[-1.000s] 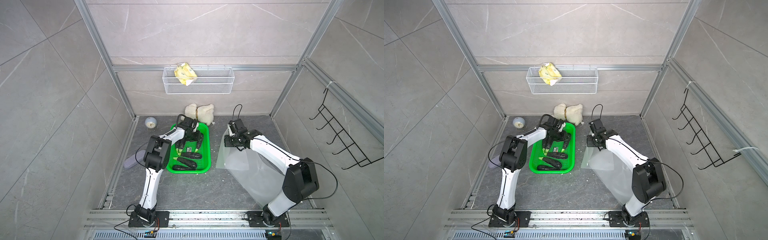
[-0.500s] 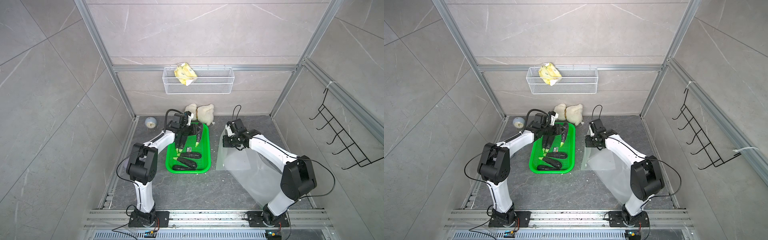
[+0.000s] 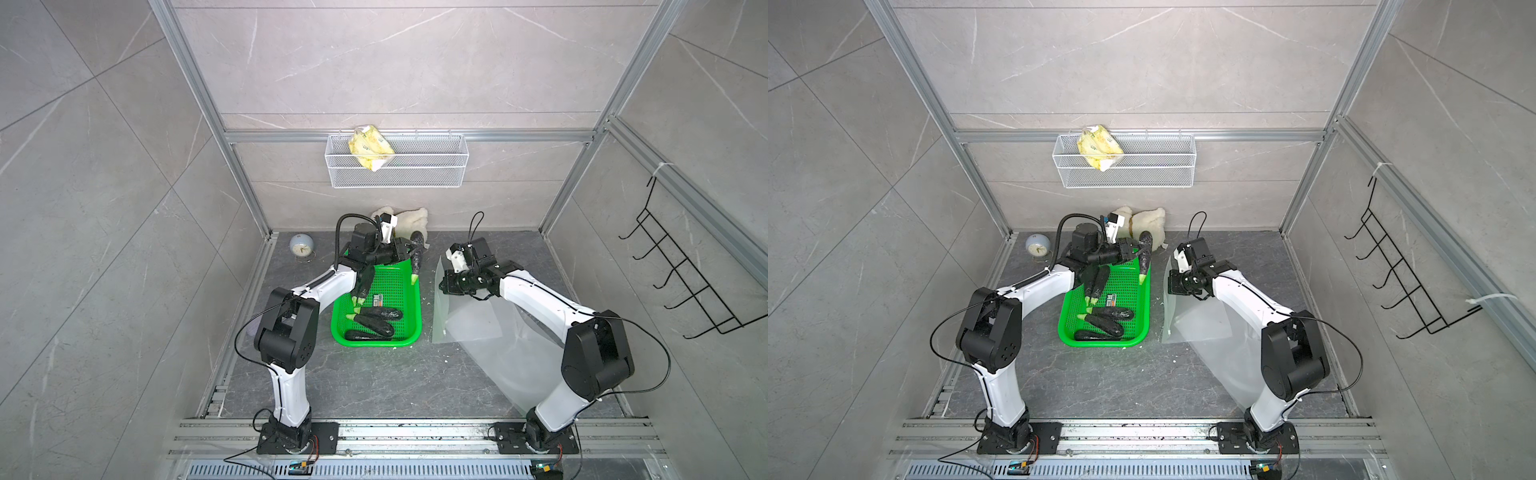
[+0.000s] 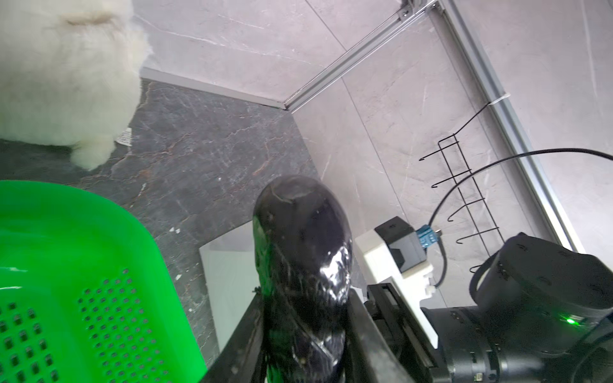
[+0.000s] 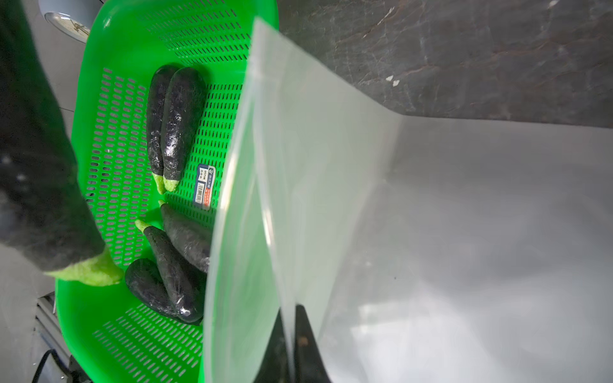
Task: Place the eggplant in a zip-top bag and seal the zipper
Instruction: Place the eggplant in the zipper food storage bag.
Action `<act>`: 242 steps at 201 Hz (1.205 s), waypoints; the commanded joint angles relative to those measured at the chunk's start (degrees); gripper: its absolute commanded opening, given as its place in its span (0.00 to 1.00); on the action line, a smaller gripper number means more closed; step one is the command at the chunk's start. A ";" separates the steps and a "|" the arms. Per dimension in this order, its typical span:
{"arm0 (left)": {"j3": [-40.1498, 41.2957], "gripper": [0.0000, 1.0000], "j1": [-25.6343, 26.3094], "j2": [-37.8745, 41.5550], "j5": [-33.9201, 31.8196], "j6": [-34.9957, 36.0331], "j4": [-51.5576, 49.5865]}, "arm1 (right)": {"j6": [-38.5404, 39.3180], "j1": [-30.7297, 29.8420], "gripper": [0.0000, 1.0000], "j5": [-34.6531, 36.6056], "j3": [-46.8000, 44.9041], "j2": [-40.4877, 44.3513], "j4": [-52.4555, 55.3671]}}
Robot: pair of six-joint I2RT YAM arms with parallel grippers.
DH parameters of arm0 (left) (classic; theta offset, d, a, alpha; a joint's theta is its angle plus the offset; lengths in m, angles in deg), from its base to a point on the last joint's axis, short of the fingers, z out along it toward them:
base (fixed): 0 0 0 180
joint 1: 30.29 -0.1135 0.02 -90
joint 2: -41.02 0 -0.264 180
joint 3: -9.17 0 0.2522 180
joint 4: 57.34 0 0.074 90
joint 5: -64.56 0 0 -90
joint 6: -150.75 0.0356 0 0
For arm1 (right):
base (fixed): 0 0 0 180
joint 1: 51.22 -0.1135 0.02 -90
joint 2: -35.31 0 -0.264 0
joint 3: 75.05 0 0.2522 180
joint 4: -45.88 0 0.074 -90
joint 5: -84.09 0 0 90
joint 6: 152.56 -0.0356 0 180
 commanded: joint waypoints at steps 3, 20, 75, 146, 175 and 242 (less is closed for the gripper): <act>1.72 0.30 1.47 3.78 -1.62 -4.93 11.51 | -1.55 0.80 0.05 -2.60 -0.52 -1.23 -1.31; 2.66 0.29 2.28 3.63 -4.06 -6.64 15.51 | -1.72 0.83 0.05 -3.10 -0.26 -1.70 -0.95; -1.05 0.28 5.05 -0.15 -8.79 -9.67 20.38 | -1.81 0.91 0.05 -3.77 -0.43 -2.14 -0.72; -5.38 0.27 7.70 -7.29 -10.70 -7.39 22.04 | -2.17 1.02 0.05 -5.16 -1.12 -1.39 -1.47; -6.14 0.27 8.17 -8.64 -10.11 -5.08 21.80 | -2.66 1.45 0.05 -6.36 -1.61 -0.81 -2.04; -0.11 0.24 8.48 -6.98 -10.39 3.33 23.61 | -3.44 2.17 0.05 -7.99 -2.28 -0.13 -2.40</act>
